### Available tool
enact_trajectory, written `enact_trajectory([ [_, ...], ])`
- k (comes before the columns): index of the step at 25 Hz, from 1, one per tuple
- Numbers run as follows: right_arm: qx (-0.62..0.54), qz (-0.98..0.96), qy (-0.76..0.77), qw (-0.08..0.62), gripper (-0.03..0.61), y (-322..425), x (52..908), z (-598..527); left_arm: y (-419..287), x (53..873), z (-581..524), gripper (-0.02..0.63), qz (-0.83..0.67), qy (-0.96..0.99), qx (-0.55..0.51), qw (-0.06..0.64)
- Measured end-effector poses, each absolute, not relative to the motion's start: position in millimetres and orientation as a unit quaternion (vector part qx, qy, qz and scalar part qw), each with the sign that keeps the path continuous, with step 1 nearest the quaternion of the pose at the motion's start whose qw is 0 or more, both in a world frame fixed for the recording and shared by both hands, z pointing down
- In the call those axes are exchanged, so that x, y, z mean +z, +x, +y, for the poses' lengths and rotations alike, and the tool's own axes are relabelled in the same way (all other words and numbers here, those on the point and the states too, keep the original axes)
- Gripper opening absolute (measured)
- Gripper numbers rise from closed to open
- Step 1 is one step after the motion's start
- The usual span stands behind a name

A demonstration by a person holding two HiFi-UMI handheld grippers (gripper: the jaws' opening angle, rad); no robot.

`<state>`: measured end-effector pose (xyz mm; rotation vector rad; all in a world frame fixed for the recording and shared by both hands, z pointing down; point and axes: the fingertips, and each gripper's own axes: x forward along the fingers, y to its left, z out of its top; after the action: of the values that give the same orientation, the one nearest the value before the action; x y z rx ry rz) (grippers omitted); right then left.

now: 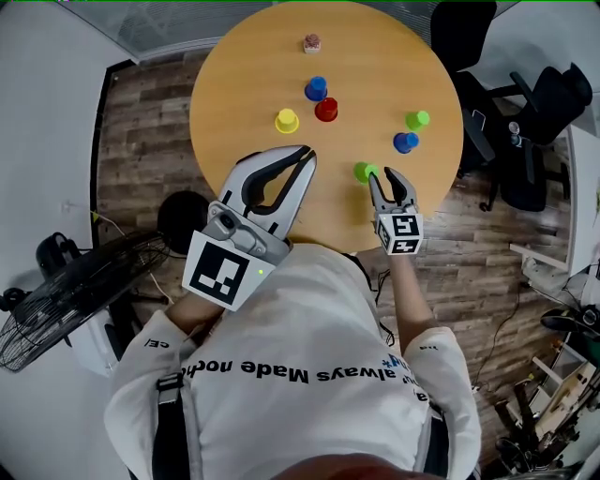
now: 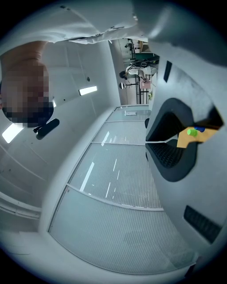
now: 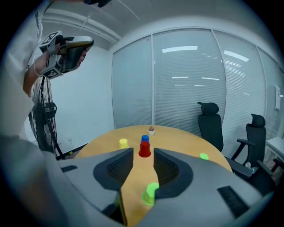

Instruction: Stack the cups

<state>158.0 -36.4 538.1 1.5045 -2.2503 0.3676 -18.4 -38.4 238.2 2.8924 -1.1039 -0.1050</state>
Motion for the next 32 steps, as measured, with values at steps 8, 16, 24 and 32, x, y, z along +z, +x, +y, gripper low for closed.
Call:
enact_trajectory([
  [8,0.167,-0.794,0.53,0.248,0.196,170,600,-38,-20,240,-38,0.032,-0.364,0.93,-0.03,0.023],
  [16,0.21,-0.771,0.531,0.283,0.227,185,657,-43,-20,243,-40,0.032,-0.371,0.928,-0.027,0.025],
  [24,0.233,-0.765,0.518,0.304,0.242,183,686,-45,-25,243,-45,0.032,-0.376,0.926,-0.026,0.028],
  [32,0.244,-0.757,0.52,0.311,0.244,185,700,-47,-29,246,-45,0.032,-0.378,0.925,-0.023,0.027],
])
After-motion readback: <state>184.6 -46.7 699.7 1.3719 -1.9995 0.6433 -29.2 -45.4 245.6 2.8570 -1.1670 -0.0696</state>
